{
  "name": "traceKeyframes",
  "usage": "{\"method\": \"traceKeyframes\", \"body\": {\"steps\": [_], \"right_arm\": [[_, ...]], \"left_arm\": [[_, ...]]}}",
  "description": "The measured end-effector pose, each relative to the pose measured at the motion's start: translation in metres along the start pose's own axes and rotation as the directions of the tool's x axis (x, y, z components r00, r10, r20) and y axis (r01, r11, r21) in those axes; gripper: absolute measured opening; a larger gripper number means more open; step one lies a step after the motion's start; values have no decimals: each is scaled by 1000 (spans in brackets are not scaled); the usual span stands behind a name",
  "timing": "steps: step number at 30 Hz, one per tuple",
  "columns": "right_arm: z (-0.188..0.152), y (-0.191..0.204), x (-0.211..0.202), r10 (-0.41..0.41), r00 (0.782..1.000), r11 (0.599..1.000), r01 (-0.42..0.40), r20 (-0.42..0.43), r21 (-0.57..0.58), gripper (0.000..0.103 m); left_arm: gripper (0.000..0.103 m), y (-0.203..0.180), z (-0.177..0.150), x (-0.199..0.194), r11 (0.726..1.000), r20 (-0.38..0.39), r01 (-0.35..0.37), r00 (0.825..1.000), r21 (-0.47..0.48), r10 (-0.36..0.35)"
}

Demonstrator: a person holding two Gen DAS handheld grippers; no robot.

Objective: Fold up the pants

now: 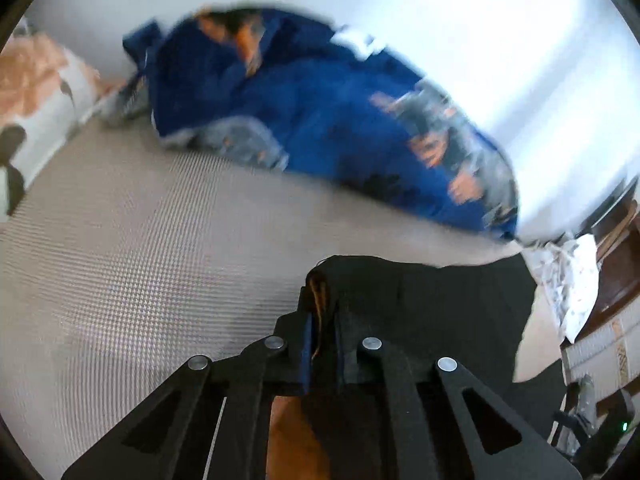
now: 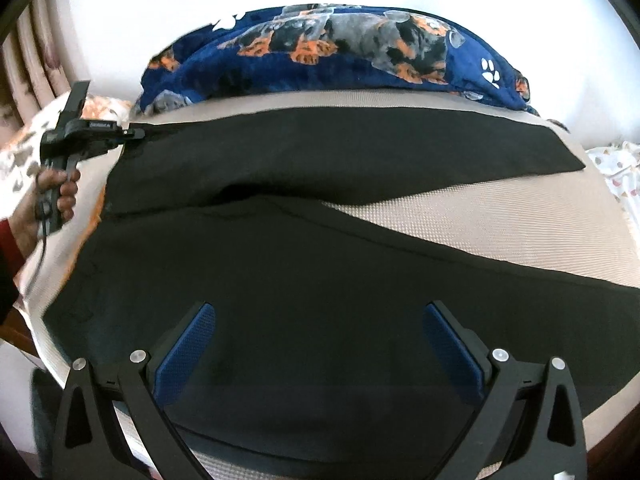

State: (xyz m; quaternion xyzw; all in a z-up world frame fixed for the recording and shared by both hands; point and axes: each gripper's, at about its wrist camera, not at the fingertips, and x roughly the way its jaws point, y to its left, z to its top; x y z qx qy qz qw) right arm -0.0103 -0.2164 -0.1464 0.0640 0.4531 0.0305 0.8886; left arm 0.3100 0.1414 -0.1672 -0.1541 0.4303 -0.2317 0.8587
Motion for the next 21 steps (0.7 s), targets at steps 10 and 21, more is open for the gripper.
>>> {"method": "traceKeyframes", "body": {"steps": [10,21], "right_arm": [[62,-43,3,364,929,895,-370,73,249,103],[125,-78,62,573,803,634,-562,166,531,100]], "left_arm": [[8,-61,-41,-106,987,201,27,978,156,-58],[9,-89,-125,-162,976,210,62,972,210,-107]]}}
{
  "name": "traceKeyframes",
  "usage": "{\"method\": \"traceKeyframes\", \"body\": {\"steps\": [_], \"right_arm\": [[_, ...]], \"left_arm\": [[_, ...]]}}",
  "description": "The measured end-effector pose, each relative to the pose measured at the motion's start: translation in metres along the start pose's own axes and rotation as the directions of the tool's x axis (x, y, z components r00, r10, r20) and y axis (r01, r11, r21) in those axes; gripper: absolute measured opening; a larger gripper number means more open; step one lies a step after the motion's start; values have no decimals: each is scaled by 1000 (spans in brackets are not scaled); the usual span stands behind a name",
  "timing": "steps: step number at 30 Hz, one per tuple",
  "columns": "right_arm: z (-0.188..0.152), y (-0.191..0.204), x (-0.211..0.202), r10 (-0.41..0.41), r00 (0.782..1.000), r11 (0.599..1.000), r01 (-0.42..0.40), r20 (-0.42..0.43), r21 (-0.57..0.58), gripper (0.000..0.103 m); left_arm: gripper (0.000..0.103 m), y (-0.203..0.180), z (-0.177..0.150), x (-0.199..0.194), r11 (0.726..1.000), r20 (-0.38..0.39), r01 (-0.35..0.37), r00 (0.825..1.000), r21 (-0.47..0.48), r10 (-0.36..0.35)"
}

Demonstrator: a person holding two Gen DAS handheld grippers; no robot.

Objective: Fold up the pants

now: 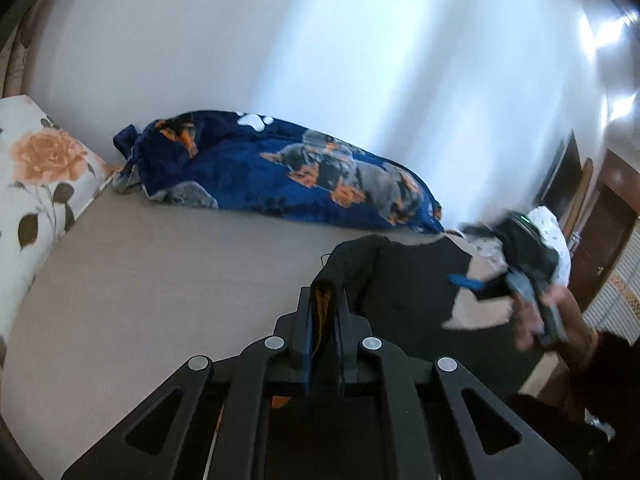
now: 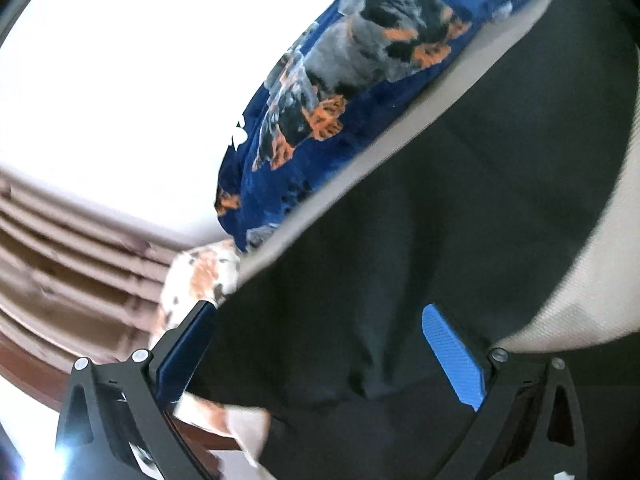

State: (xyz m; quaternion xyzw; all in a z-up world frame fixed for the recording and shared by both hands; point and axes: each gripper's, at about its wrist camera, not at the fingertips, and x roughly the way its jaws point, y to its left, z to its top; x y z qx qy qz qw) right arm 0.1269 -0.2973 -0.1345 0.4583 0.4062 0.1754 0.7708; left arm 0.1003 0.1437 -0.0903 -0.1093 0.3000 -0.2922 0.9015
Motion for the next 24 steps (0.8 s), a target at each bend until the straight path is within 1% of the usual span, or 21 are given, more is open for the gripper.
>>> {"method": "traceKeyframes", "body": {"steps": [1,3,4,7,9,11,12,13,14,15,16,17,18,21,24], "right_arm": [[5,-3,6,1,1000,1000,0,-7,24,99],[14,-9,20,1,1000,997,1,-29,77,89],[17,-13,25,0,999,995,4,-47,98,88],[21,-18,42,3,996,988,12,-92,154,87],[23,-17,53,-24,992,985,45,-126,167,87],[25,-14,61,-83,984,984,106,-159,146,84],[24,-14,64,-113,978,980,139,-173,141,74],[24,-15,68,-144,971,974,173,-192,145,67],[24,-17,71,-165,964,970,197,-207,144,53],[24,-18,74,-189,957,965,222,-221,136,41],[23,-21,75,-215,950,960,248,-227,129,35],[22,-24,73,-224,949,957,257,-222,132,24],[19,-26,68,-225,953,957,255,-205,135,13],[6,-31,44,-207,967,968,225,-150,114,8],[-22,-34,7,-166,981,979,177,-102,105,7]], "left_arm": [[9,-4,-6,-3,1000,-3,4,1000,5,-4],[9,-12,-18,-10,1000,-10,15,1000,13,-14],[9,-15,-23,-12,1000,-16,22,1000,19,-21],[9,-31,-36,-18,996,-37,24,999,81,-21],[9,-44,-44,-20,989,-47,22,999,143,-15],[9,-59,-53,-23,977,-59,28,998,214,-16],[9,-66,-57,-24,968,-66,29,998,247,-14],[9,-73,-62,-25,959,-71,33,997,280,-14],[10,-80,-67,-26,948,-80,37,997,315,-13],[10,-85,-72,-26,940,-87,39,996,339,-10],[10,-87,-75,-26,935,-94,40,996,352,-8],[10,-86,-77,-26,938,-99,43,995,343,-10],[11,-82,-77,-27,946,-100,46,995,321,-15],[11,-62,-72,-30,971,-91,33,996,238,-11],[12,-39,-67,-31,989,-96,15,995,147,-1]]}}
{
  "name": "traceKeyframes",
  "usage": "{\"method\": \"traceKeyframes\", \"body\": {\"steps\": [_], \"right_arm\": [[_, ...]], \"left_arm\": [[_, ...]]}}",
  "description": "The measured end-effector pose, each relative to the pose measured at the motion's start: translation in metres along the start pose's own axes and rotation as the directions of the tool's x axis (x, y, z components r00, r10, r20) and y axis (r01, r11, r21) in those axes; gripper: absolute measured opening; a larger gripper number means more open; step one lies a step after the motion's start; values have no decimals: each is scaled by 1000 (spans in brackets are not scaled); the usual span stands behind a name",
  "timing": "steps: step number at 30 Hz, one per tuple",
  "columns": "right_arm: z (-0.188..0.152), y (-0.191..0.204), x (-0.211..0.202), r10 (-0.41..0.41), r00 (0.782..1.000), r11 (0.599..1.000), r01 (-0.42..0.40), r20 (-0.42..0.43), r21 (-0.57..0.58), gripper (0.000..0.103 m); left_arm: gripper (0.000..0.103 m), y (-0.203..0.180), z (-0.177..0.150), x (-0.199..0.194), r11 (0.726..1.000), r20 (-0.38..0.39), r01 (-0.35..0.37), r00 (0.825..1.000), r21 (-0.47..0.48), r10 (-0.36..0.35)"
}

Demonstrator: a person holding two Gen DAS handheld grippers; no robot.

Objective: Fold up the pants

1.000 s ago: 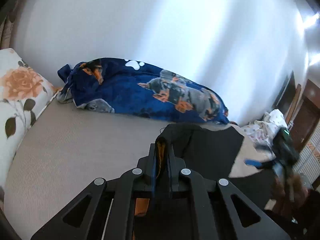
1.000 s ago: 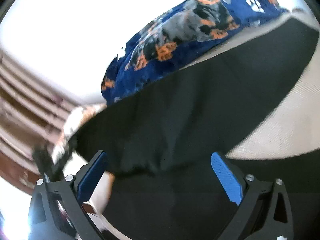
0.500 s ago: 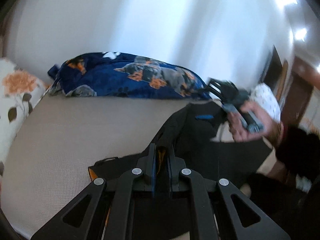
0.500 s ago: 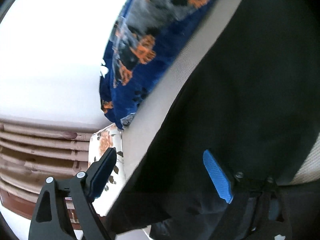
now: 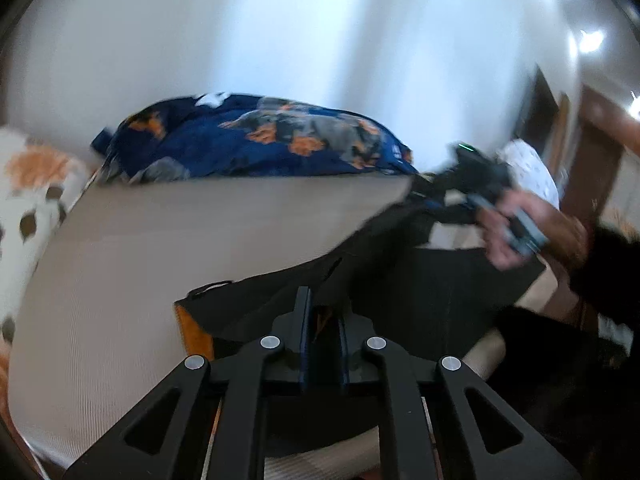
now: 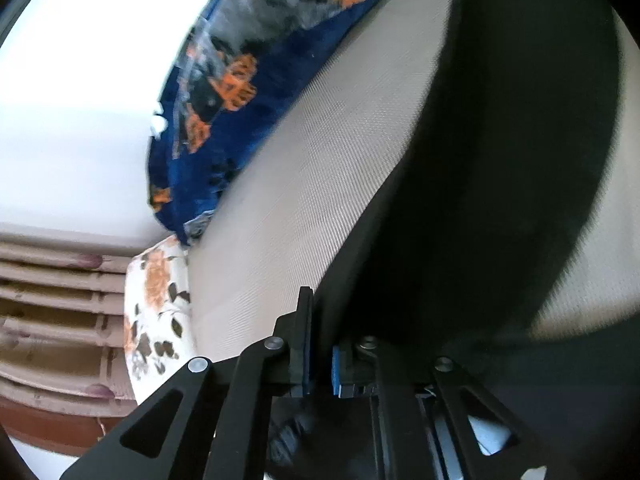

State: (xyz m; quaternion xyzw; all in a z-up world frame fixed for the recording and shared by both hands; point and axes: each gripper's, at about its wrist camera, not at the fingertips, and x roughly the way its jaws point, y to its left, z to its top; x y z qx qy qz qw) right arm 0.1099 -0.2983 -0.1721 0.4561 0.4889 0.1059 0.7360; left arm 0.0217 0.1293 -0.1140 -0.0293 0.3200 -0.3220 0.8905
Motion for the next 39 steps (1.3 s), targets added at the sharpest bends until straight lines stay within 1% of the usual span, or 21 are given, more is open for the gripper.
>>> {"method": "traceKeyframes", "body": {"steps": [3,7,9,10,12,15,18,20,22,25,27,30,31,32,34,35,36,37,38,39], "right_arm": [[-33,-9,-28,33,999,999,-33,26,-8,7],[-89,-25,-53,34,999,999,-34,22,-6,7],[-109,-36,-55,26,1000,1000,-26,3,13,7],[-119,-42,-52,19,1000,1000,-19,-15,22,7],[-135,-59,-45,10,999,999,-7,-48,53,7],[-146,-76,-35,24,997,994,-15,-76,110,7],[-151,-72,-33,23,997,996,-16,-72,91,7],[-154,-73,-34,31,997,996,-25,-70,90,7],[-158,-74,-33,39,996,994,-32,-74,101,7],[-166,-78,-26,71,993,990,-59,-94,132,7],[-171,-75,-18,81,990,989,-65,-114,132,7],[-173,-78,-14,112,987,984,-94,-112,153,8],[-173,-81,-12,128,986,980,-109,-110,167,8],[-173,-83,-11,141,984,977,-120,-108,178,8],[-174,-82,-8,156,982,974,-135,-105,182,8],[-175,-81,-7,153,982,975,-132,-107,176,8],[-175,-81,-6,154,982,975,-133,-106,176,8],[-175,-82,-6,159,982,974,-139,-104,181,8],[-175,-82,-5,161,981,973,-141,-103,182,8],[-175,-82,-5,158,982,974,-138,-105,177,8]], "left_arm": [[13,17,-4,-2,998,-12,-8,1000,-59,8],[14,26,-15,2,996,-62,-24,998,-91,18],[15,27,-23,5,995,-90,-39,995,-90,30],[18,27,-26,5,995,-98,-44,995,-86,35],[18,28,-32,7,995,-110,-53,993,-87,43],[18,26,-39,9,995,-127,-78,990,-66,69],[19,28,-42,8,994,-136,-98,987,-54,90],[21,29,-44,8,992,-146,-116,983,-40,109],[29,33,-47,9,989,-160,-146,977,-34,139],[30,47,-56,9,982,-195,-164,970,-96,143],[30,58,-60,8,969,-219,-212,959,-129,180],[30,74,-57,-9,941,-192,-278,951,-195,241],[30,79,-52,-20,922,-171,-315,944,-224,281],[30,80,-47,-28,912,-149,-335,940,-236,307],[29,73,-34,-45,902,-84,-358,934,-242,348],[29,64,-26,-51,909,-56,-344,939,-234,341],[29,53,-19,-52,923,-43,-317,948,-220,315],[29,36,-13,-48,941,-48,-281,960,-187,277],[29,24,-10,-41,953,-63,-258,966,-159,251],[29,5,-9,-27,969,-100,-216,974,-122,204]]}}
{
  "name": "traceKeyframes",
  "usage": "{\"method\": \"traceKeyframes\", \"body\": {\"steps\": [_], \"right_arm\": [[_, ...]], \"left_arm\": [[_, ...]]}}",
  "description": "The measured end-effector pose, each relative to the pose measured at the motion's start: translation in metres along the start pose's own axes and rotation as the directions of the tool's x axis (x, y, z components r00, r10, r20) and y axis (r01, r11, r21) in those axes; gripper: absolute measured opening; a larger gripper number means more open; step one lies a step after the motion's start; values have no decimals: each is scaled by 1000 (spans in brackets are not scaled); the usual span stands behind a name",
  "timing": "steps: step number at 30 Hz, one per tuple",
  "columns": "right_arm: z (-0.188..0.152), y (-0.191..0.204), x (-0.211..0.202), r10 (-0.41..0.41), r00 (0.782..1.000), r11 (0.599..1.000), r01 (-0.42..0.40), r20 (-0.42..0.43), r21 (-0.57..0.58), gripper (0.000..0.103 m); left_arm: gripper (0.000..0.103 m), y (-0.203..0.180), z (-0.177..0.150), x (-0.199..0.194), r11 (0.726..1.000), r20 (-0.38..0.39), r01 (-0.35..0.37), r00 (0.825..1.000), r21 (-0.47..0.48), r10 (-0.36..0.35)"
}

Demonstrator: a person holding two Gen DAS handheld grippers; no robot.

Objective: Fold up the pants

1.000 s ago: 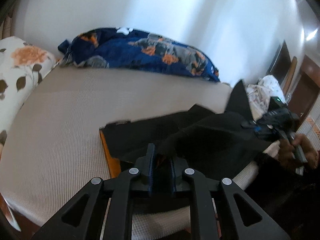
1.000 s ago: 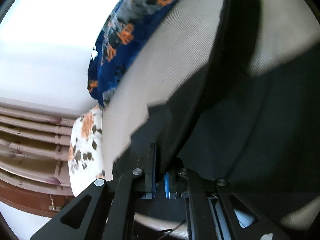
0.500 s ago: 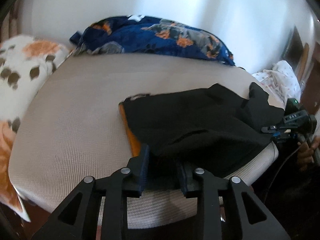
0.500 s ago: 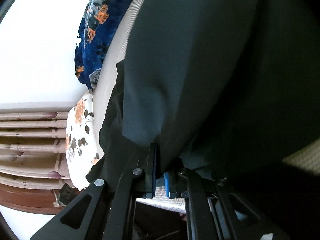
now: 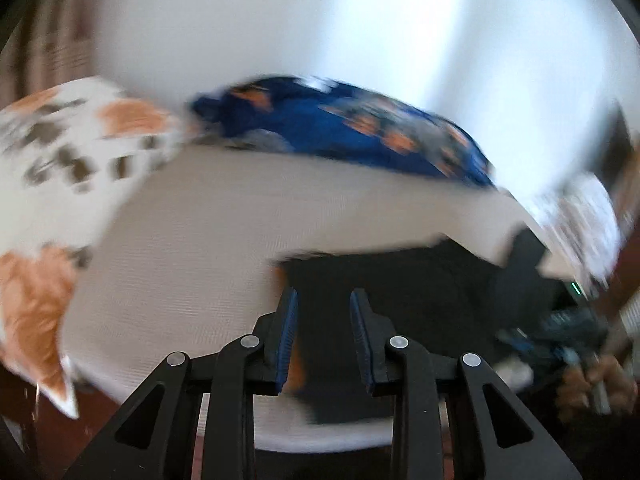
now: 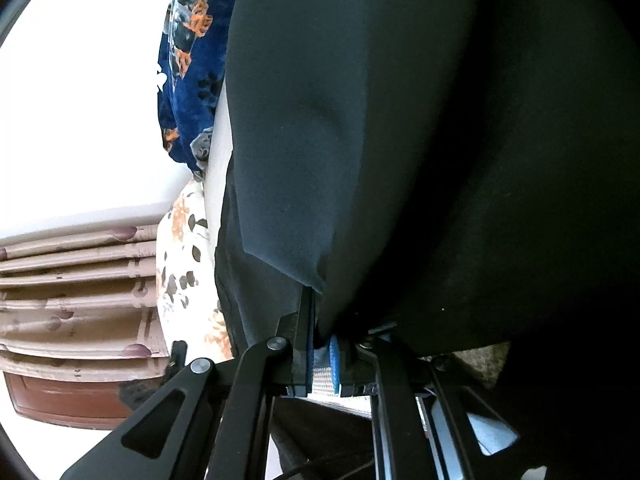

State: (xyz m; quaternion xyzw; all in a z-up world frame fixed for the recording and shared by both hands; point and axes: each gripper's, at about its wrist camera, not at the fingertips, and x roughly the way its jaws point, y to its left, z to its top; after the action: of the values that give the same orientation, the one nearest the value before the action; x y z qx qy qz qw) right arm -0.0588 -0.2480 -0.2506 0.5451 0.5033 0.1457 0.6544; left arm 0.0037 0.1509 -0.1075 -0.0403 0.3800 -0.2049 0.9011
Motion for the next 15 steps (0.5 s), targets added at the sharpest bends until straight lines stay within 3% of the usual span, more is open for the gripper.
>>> {"method": "traceKeyframes", "body": {"steps": [3,5,7,9,13,15], "right_arm": [[0,3,1,5,1000,1000,-5,-7,-9,11],[0,5,0,-1,1000,1000,1,-12,-12,11],[3,9,-5,-12,1000,1000,12,-15,-24,11],[10,11,-18,-27,1000,998,27,0,-48,13],[50,0,-69,8,993,1000,-4,121,-30,23],[79,-11,-93,33,980,999,-32,195,-8,40]], "left_arm": [[29,-42,-12,36,992,-122,105,988,63,-97],[29,-61,-27,70,986,-230,116,969,117,-87],[29,-53,-39,97,992,-303,105,950,68,-80],[24,-34,-46,107,990,-313,133,939,-43,-140],[19,-24,-45,106,988,-307,134,939,-81,-153],[19,-24,-46,106,989,-304,129,941,-78,-147]]}}
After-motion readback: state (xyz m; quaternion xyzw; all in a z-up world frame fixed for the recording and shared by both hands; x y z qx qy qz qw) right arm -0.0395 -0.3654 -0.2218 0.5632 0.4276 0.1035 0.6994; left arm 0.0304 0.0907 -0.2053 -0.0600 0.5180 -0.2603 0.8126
